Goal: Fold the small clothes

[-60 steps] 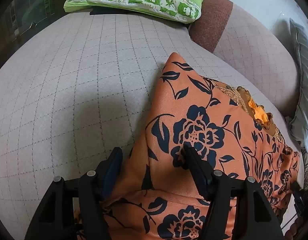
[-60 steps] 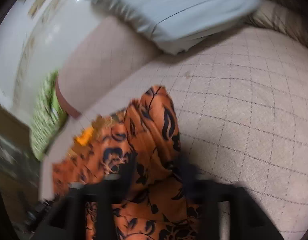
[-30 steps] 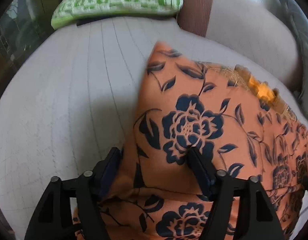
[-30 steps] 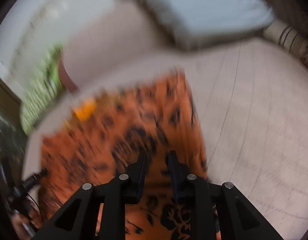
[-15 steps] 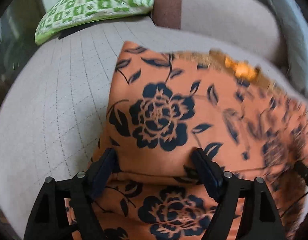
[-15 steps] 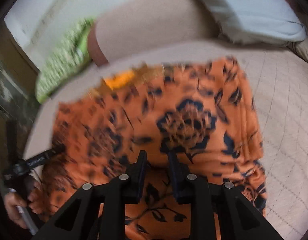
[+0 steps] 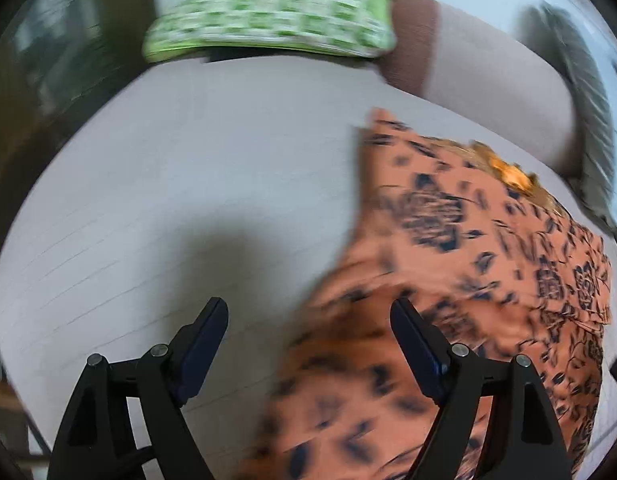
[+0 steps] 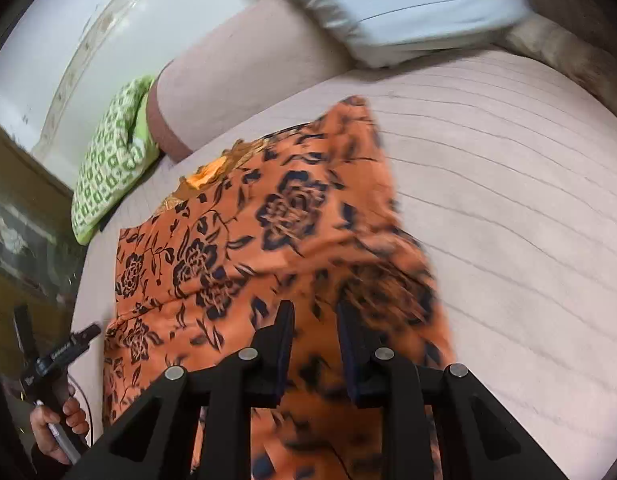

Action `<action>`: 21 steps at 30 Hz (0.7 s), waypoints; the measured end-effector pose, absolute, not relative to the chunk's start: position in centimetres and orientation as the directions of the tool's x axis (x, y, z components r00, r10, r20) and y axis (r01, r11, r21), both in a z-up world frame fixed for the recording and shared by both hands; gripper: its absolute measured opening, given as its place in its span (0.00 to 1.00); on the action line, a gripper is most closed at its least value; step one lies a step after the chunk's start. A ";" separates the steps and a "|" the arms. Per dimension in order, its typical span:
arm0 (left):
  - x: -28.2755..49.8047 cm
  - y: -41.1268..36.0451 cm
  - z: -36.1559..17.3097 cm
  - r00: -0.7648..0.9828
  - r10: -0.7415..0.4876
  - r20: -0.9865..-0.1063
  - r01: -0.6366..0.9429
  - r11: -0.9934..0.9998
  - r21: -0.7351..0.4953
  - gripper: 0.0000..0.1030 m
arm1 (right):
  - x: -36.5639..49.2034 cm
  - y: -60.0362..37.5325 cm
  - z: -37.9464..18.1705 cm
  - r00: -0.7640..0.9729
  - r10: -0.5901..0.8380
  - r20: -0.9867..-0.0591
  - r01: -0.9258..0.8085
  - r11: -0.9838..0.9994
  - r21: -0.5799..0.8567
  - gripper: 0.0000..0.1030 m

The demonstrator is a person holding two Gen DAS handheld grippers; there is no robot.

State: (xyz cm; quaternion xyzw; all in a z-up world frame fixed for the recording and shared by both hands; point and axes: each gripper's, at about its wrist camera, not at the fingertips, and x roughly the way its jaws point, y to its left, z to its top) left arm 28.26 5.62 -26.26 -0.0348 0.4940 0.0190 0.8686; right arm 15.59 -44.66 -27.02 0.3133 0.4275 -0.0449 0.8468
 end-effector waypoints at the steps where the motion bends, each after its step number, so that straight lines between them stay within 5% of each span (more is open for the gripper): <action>1: 26.9 7.1 -26.1 0.513 0.011 -0.858 -0.091 0.995 -0.042 0.81 | 14.1 -45.0 -26.9 0.639 0.193 -0.745 0.352 0.787 0.506 0.24; 6: 21.7 11.8 -26.5 0.471 -0.004 -0.882 -0.105 0.993 -0.060 0.81 | 8.4 -45.0 -26.8 0.650 0.226 -0.725 0.368 0.741 0.561 0.25; 8: 19.1 13.1 -26.3 0.462 0.002 -0.887 -0.078 0.996 -0.038 0.81 | 6.1 -45.0 -26.4 0.654 0.245 -0.716 0.360 0.732 0.579 0.38; 9: 18.2 13.2 -26.2 0.459 0.005 -0.889 -0.063 0.998 -0.027 0.81 | 5.2 -44.9 -26.4 0.655 0.255 -0.711 0.358 0.724 0.590 0.60; 10: 17.0 13.9 -26.3 0.453 0.000 -0.892 -0.049 0.999 -0.024 0.81 | 4.0 -44.9 -26.3 0.658 0.265 -0.705 0.359 0.712 0.603 0.70; 13: 14.6 15.3 -26.6 0.420 -0.062 -0.905 -0.033 0.996 -0.084 0.80 | 0.6 -44.8 -26.5 0.648 0.282 -0.708 0.357 0.708 0.609 0.70; 18: 12.6 15.6 -27.7 0.375 -0.155 -0.914 0.006 0.986 -0.165 0.47 | -1.8 -44.6 -28.3 0.596 0.309 -0.742 0.399 0.688 0.606 0.70; 21: 12.4 14.5 -27.8 0.367 -0.234 -0.900 0.032 0.970 -0.239 0.47 | -1.6 -44.3 -29.2 0.564 0.281 -0.777 0.427 0.706 0.565 0.70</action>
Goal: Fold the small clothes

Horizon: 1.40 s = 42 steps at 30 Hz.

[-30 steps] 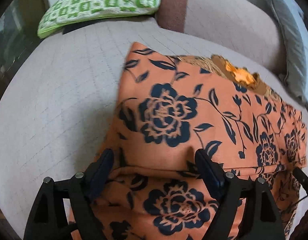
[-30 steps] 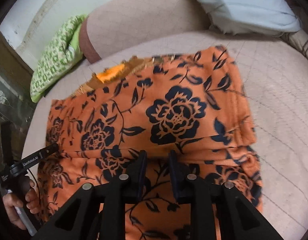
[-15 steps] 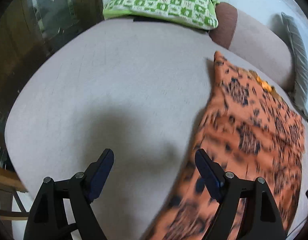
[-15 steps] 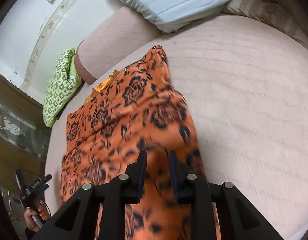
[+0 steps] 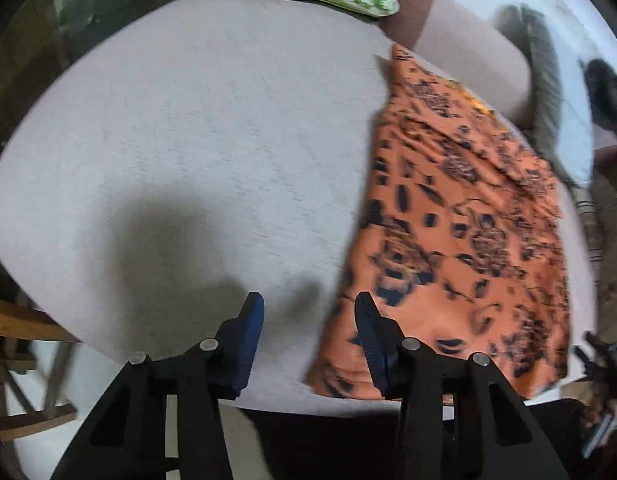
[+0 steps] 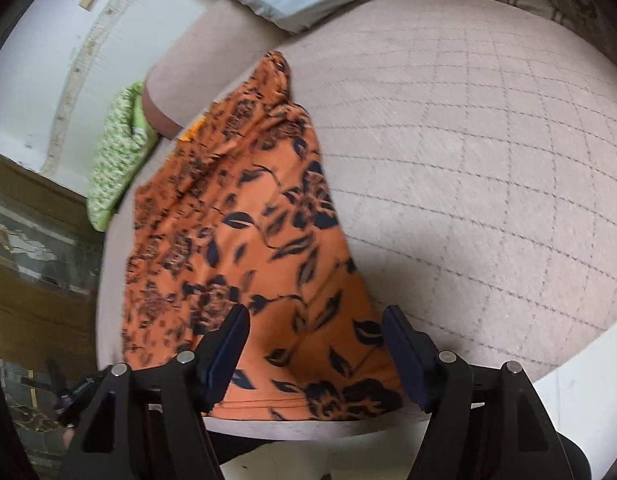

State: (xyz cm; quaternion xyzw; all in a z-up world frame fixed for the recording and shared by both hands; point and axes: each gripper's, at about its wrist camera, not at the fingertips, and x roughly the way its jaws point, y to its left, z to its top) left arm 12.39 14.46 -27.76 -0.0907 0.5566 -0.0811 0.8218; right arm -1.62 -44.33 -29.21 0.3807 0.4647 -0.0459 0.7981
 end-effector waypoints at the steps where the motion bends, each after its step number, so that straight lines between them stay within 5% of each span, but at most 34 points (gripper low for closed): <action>1: 12.3 13.9 -27.8 0.361 -0.237 -0.902 0.044 0.970 -0.238 0.49 | -1.4 -44.2 -29.7 0.555 0.282 -0.783 0.429 0.709 0.560 0.70; 3: 12.3 12.9 -28.4 0.338 -0.227 -0.913 0.060 0.974 -0.219 0.65 | -1.1 -43.7 -30.7 0.514 0.297 -0.805 0.439 0.715 0.544 0.64; 5: 12.0 12.4 -29.3 0.309 -0.220 -0.925 0.067 0.976 -0.209 0.65 | -0.8 -42.4 -31.3 0.470 0.288 -0.834 0.430 0.750 0.502 0.54; 7: 11.5 11.9 -30.3 0.269 -0.252 -0.929 0.086 0.968 -0.238 0.65 | -0.6 -41.1 -30.8 0.456 0.275 -0.846 0.374 0.804 0.462 0.26; 8: 11.2 11.8 -30.6 0.270 -0.250 -0.930 0.095 0.968 -0.233 0.65 | -0.6 -40.7 -30.7 0.455 0.289 -0.842 0.352 0.811 0.468 0.24; 14: 11.2 11.7 -30.2 0.290 -0.234 -0.928 0.116 0.971 -0.209 0.29 | -0.7 -39.5 -30.6 0.450 0.296 -0.843 0.308 0.834 0.457 0.24; 16: 11.4 11.7 -30.1 0.282 -0.244 -0.928 0.118 0.969 -0.219 0.29 | -0.8 -39.9 -30.9 0.447 0.316 -0.837 0.332 0.810 0.483 0.30; 18: 11.5 11.3 -30.2 0.279 -0.240 -0.930 0.132 0.969 -0.211 0.42 | -0.7 -40.0 -31.2 0.439 0.324 -0.838 0.342 0.802 0.490 0.50; 20: 11.8 10.1 -30.4 0.287 -0.250 -0.925 0.161 0.964 -0.211 0.48 | -0.5 -39.2 -31.1 0.438 0.344 -0.831 0.308 0.811 0.498 0.57; 21: 11.7 9.6 -30.5 0.293 -0.243 -0.925 0.174 0.965 -0.198 0.48 | -0.5 -38.6 -30.9 0.435 0.325 -0.840 0.284 0.836 0.470 0.54; 22: 11.6 9.4 -30.6 0.298 -0.230 -0.926 0.186 0.966 -0.180 0.45 | -0.4 -37.7 -30.7 0.426 0.286 -0.858 0.250 0.875 0.416 0.32; 24: 11.6 9.3 -30.7 0.308 -0.201 -0.930 0.183 0.972 -0.150 0.25 | -0.2 -36.7 -30.4 0.420 0.260 -0.869 0.201 0.908 0.369 0.12; 26: 11.8 9.8 -30.5 0.296 -0.248 -0.923 0.179 0.963 -0.201 0.09 | -0.3 -36.4 -30.0 0.436 0.261 -0.861 0.184 0.911 0.370 0.11; 32: 11.9 10.4 -28.4 0.299 -0.346 -0.889 0.207 0.933 -0.294 0.09 | -1.2 -37.6 -27.5 0.523 0.357 -0.774 0.161 0.850 0.501 0.10; 42: 16.0 11.6 -22.0 0.348 -0.555 -0.756 0.236 0.832 -0.502 0.09 | -2.2 -42.8 -22.0 0.705 0.508 -0.494 0.088 0.628 0.773 0.10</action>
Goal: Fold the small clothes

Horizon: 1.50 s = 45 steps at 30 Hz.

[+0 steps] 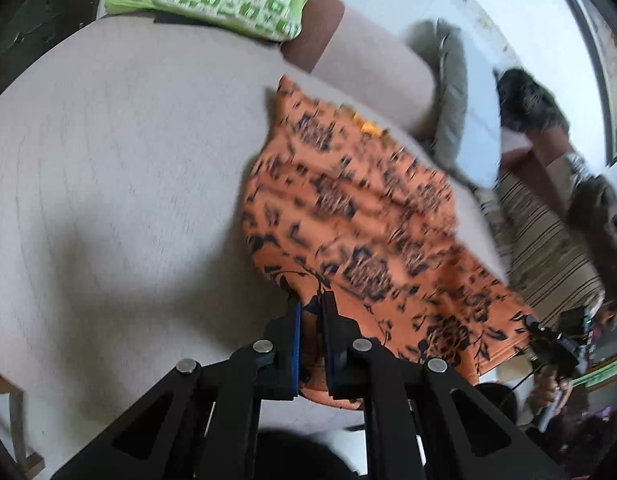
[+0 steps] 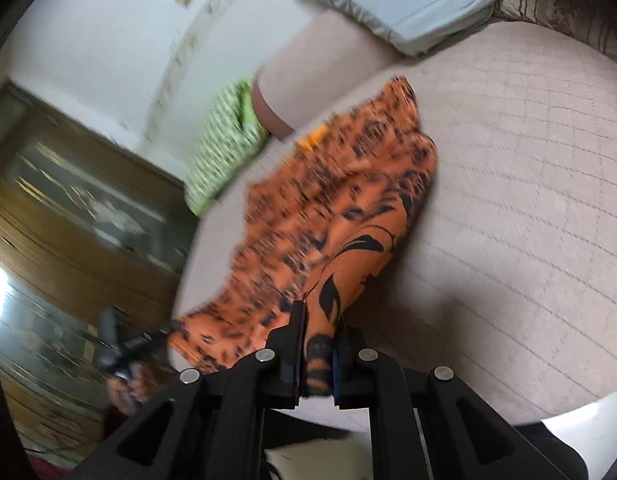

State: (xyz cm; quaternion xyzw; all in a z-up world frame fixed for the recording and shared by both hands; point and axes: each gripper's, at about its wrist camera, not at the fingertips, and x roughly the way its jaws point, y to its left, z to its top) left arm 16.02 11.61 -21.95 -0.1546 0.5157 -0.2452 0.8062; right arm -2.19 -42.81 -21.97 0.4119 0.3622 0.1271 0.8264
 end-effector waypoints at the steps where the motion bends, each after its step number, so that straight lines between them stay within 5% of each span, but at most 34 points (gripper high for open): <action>1: 17.2 11.6 -21.3 0.348 -0.567 -0.747 0.235 0.824 -0.516 0.09 | -1.9 -43.5 -21.5 0.724 0.513 -0.462 0.078 0.604 0.793 0.10; 8: 26.7 10.3 -18.9 0.367 -0.580 -0.727 0.223 0.814 -0.537 0.07 | 3.5 -50.1 -18.9 0.843 0.452 -0.292 0.048 0.477 0.877 0.09; 14: 31.0 8.3 -20.5 0.341 -0.524 -0.781 0.226 0.852 -0.473 0.08 | 11.0 -51.3 -20.5 0.694 0.388 -0.606 0.260 0.651 0.713 0.11; 18: 26.9 7.7 -23.2 0.320 -0.399 -0.859 0.280 0.906 -0.316 0.38 | 10.2 -49.2 -24.0 0.540 0.405 -0.738 0.304 0.724 0.620 0.12; 20: 23.9 8.6 -24.6 0.301 -0.361 -0.882 0.283 0.918 -0.279 0.48 | 8.0 -48.3 -25.8 0.510 0.410 -0.756 0.319 0.726 0.609 0.20; 22: 21.2 10.2 -25.8 0.273 -0.365 -0.890 0.253 0.920 -0.299 0.54 | 5.5 -47.7 -27.2 0.500 0.421 -0.757 0.338 0.710 0.618 0.56; 24: 19.2 11.8 -26.5 0.262 -0.372 -0.890 0.217 0.922 -0.321 0.61 | 3.4 -47.3 -28.2 0.507 0.444 -0.738 0.352 0.675 0.648 0.68; 36: 13.9 13.9 -31.0 0.170 -0.429 -0.887 0.141 0.902 -0.408 0.60 | -1.0 -44.9 -32.9 0.406 0.506 -0.761 0.433 0.627 0.648 0.64; 38: 13.6 13.7 -30.7 0.176 -0.429 -0.886 0.154 0.901 -0.406 0.53 | -1.3 -43.7 -32.3 0.408 0.454 -0.792 0.397 0.693 0.602 0.54; 40: 13.3 13.4 -30.9 0.149 -0.447 -0.882 0.158 0.891 -0.425 0.32 | -1.5 -42.6 -32.1 0.402 0.487 -0.775 0.346 0.704 0.621 0.24; 45: 12.7 12.5 -30.9 0.141 -0.440 -0.887 0.189 0.891 -0.413 0.27 | -1.0 -41.6 -32.6 0.393 0.485 -0.781 0.344 0.710 0.614 0.25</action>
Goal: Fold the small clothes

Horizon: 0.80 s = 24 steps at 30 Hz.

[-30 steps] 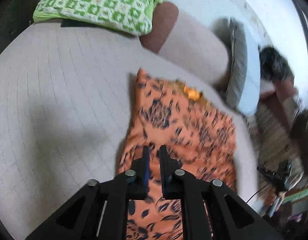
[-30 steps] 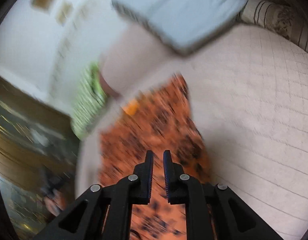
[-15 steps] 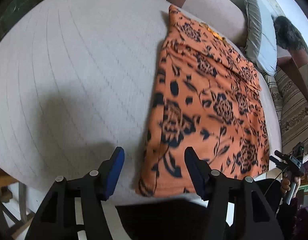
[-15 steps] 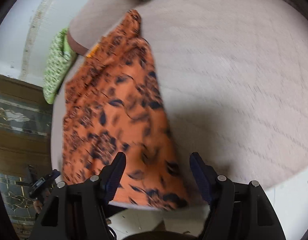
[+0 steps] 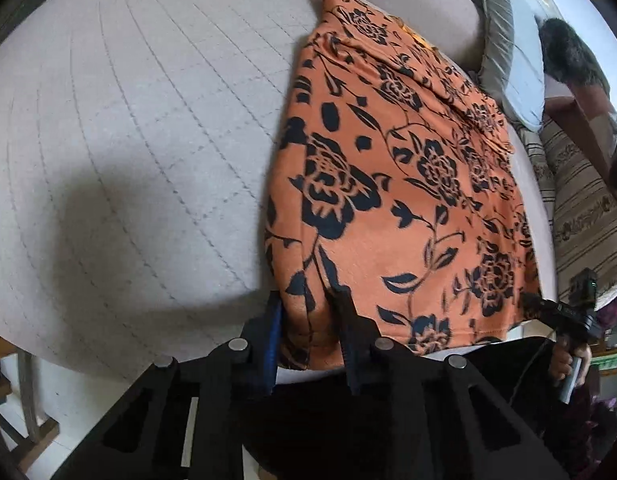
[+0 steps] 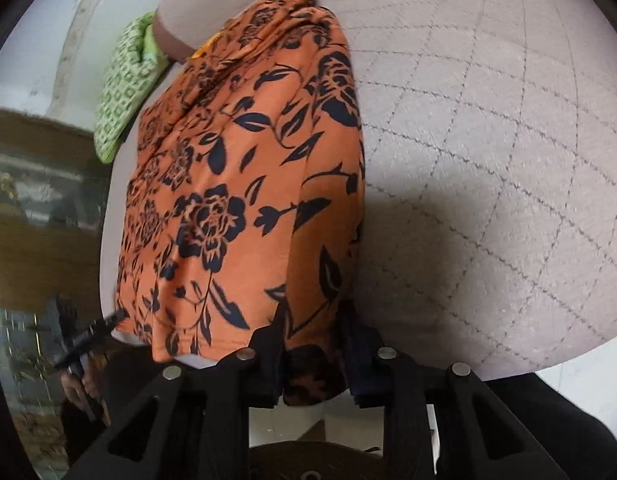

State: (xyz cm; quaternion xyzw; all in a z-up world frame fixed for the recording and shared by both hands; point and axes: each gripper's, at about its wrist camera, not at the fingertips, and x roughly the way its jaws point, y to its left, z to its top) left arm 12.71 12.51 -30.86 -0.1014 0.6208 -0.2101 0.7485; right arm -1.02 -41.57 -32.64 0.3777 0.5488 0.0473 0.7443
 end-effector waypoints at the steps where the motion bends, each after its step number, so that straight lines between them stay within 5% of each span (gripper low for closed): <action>1: 12.7 12.7 -30.9 0.144 -0.433 -0.890 0.175 0.896 -0.408 0.30 | -0.9 -41.8 -32.9 0.393 0.496 -0.774 0.358 0.693 0.626 0.27; 3: 12.7 13.0 -31.1 0.137 -0.436 -0.890 0.144 0.897 -0.417 0.48 | -0.9 -42.3 -33.3 0.396 0.520 -0.757 0.385 0.655 0.651 0.27; 5: 12.7 13.1 -31.0 0.137 -0.451 -0.882 0.129 0.891 -0.435 0.56 | -0.9 -42.5 -33.3 0.402 0.526 -0.749 0.381 0.647 0.660 0.29; 9: 12.5 11.5 -30.8 0.154 -0.395 -0.906 0.178 0.913 -0.368 0.55 | -0.9 -41.2 -32.4 0.412 0.494 -0.766 0.328 0.704 0.630 0.48; 10: 12.4 11.1 -30.7 0.163 -0.386 -0.908 0.191 0.915 -0.355 0.51 | -0.8 -40.5 -32.1 0.425 0.483 -0.766 0.296 0.725 0.622 0.49; 12: 12.6 10.6 -30.7 0.174 -0.338 -0.925 0.202 0.931 -0.303 0.22 | -0.7 -39.4 -31.6 0.415 0.436 -0.799 0.253 0.788 0.562 0.44; 13: 12.7 10.7 -30.6 0.172 -0.330 -0.928 0.199 0.934 -0.296 0.18 | -0.5 -38.7 -31.2 0.405 0.406 -0.819 0.231 0.821 0.521 0.20; 14: 13.0 10.8 -30.5 0.164 -0.352 -0.922 0.192 0.928 -0.320 0.10 | -0.3 -38.2 -30.9 0.394 0.394 -0.830 0.205 0.843 0.498 0.11; 24: 16.5 11.1 -23.6 0.235 -0.519 -0.822 0.224 0.852 -0.474 0.08 | 2.2 -39.6 -24.1 0.532 0.482 -0.697 0.110 0.776 0.621 0.10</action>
